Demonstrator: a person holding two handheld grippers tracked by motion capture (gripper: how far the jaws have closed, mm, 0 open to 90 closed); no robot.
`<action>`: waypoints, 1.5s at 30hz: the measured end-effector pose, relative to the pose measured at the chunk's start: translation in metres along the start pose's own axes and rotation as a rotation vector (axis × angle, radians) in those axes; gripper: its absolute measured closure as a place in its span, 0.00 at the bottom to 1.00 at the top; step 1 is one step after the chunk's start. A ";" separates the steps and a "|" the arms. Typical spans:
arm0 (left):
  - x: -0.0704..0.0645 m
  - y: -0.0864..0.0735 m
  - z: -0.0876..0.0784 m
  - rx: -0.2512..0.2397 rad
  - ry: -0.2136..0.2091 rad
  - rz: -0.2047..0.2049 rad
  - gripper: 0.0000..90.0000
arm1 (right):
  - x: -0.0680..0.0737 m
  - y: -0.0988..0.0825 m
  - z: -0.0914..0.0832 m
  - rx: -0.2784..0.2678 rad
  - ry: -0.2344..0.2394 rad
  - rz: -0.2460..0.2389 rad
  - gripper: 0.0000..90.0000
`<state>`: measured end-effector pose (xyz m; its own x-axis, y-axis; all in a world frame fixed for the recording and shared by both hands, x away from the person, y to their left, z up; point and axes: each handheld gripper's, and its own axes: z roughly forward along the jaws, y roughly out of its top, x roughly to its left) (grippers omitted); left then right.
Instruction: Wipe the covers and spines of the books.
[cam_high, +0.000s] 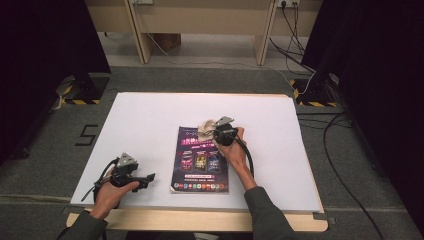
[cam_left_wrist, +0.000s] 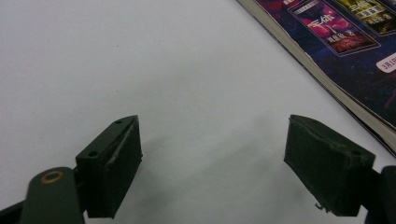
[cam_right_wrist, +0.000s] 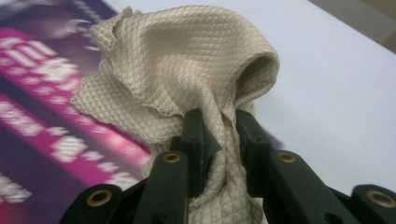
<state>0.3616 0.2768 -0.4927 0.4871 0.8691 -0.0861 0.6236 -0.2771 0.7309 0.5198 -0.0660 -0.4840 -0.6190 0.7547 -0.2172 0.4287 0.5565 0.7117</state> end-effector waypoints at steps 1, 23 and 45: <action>0.000 0.000 0.000 0.000 0.001 -0.002 0.20 | -0.005 -0.002 0.000 0.000 -0.021 0.015 0.84; 0.000 0.000 0.000 0.001 0.001 0.001 0.20 | -0.017 -0.002 0.003 0.017 -0.058 0.096 0.85; -0.002 0.001 0.001 0.000 -0.003 0.011 0.20 | 0.055 0.046 0.032 -0.015 0.080 -0.008 0.85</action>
<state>0.3618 0.2738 -0.4925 0.4953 0.8651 -0.0800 0.6187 -0.2865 0.7315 0.5262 0.0121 -0.4844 -0.6729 0.7200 -0.1695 0.4139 0.5564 0.7205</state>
